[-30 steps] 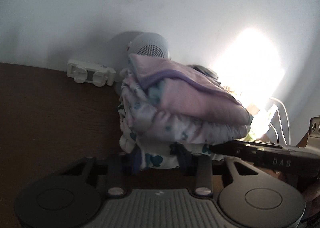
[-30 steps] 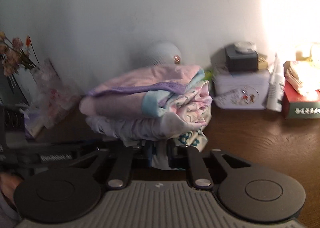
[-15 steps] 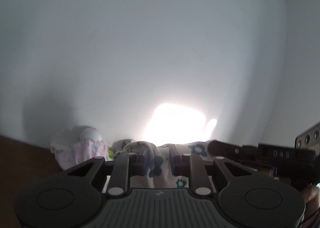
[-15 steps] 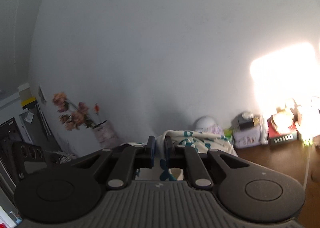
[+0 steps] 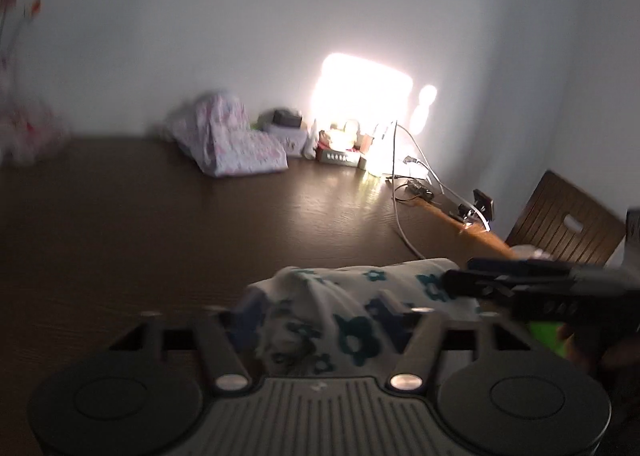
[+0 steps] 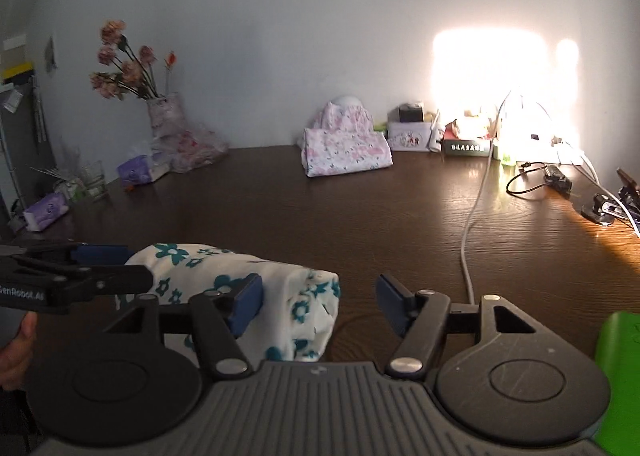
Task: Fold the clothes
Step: 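Lift the teal-flower garment off the stack with both grippers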
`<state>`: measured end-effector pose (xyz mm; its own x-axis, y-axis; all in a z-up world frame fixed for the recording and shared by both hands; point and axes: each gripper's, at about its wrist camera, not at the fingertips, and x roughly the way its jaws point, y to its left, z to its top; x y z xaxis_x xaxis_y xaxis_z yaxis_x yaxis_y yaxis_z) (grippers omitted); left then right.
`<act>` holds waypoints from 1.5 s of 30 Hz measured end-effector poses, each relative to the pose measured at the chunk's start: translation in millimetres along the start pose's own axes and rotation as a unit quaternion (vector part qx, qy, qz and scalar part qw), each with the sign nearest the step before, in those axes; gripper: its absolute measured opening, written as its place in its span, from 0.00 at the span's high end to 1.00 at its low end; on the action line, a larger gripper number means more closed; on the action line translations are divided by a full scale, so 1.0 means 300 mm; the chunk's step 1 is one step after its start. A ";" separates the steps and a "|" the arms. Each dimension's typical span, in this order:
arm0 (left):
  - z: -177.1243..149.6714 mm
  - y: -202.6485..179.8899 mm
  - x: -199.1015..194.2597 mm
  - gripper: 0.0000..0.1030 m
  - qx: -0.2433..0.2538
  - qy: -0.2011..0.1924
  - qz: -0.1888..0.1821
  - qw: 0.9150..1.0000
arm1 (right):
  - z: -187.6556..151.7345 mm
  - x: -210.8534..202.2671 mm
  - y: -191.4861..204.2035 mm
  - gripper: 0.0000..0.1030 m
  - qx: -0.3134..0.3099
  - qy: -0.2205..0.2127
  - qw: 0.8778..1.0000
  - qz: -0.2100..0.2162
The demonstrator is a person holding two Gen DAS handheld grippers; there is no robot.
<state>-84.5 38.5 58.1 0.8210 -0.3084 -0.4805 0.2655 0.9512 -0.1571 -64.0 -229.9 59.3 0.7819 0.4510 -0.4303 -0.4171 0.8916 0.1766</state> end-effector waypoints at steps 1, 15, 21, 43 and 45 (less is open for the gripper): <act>-0.023 -0.029 -0.046 0.22 0.019 -0.010 0.012 1.000 | -0.015 -0.028 -0.014 0.39 0.000 -0.002 1.000 0.007; -0.202 -0.234 -0.076 0.22 0.143 0.061 0.043 0.987 | -0.184 -0.127 0.134 0.48 -0.152 0.056 0.978 0.132; -0.218 -0.230 0.002 0.23 0.154 0.057 0.074 0.984 | -0.284 -0.104 0.256 0.37 -0.236 0.037 0.971 0.018; -0.253 -0.401 -0.191 0.31 0.198 -0.175 0.143 0.954 | -0.537 -0.132 0.479 0.55 -0.409 -0.087 0.882 -0.219; -0.237 -0.399 -0.209 0.32 0.172 -0.178 0.124 0.961 | -0.538 -0.153 0.480 0.97 -0.400 -0.092 0.887 -0.212</act>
<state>-203.6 -56.2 45.5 0.9852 -0.1114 -0.1303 0.1412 0.9582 0.2487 -234.6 -128.9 -38.6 0.9786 0.1480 -0.1432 -0.2059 0.7010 -0.6828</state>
